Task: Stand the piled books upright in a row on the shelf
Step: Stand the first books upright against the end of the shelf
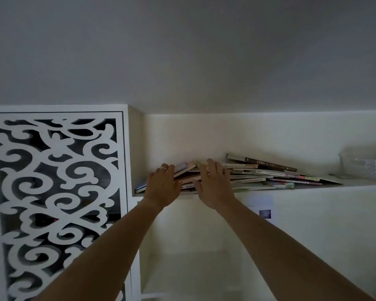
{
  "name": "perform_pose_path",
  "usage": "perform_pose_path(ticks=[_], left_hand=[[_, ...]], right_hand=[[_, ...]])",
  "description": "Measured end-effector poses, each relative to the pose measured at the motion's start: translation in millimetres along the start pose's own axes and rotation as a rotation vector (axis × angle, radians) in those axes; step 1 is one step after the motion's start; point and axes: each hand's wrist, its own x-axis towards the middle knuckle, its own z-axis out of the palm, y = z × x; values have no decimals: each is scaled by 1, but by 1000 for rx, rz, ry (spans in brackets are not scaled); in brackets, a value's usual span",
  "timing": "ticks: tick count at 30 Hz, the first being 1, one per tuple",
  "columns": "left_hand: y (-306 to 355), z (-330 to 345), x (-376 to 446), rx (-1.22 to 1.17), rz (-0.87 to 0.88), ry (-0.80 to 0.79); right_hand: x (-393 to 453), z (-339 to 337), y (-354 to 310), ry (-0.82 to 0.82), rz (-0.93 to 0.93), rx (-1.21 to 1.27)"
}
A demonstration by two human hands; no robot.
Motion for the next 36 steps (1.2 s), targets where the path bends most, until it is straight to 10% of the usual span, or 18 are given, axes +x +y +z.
perform_pose_path(ticks=[18, 26, 30, 36], left_hand=[[-39, 71, 88, -77, -168, -277], [-38, 62, 94, -216, -436, 352], [-29, 53, 100, -510, -645, 598], [-56, 39, 104, -731, -583, 515]], right_hand=[[73, 65, -11, 128, -276, -15], [114, 70, -26, 114, -250, 230], [123, 86, -46, -213, -191, 637], [133, 113, -97, -450, -251, 918]])
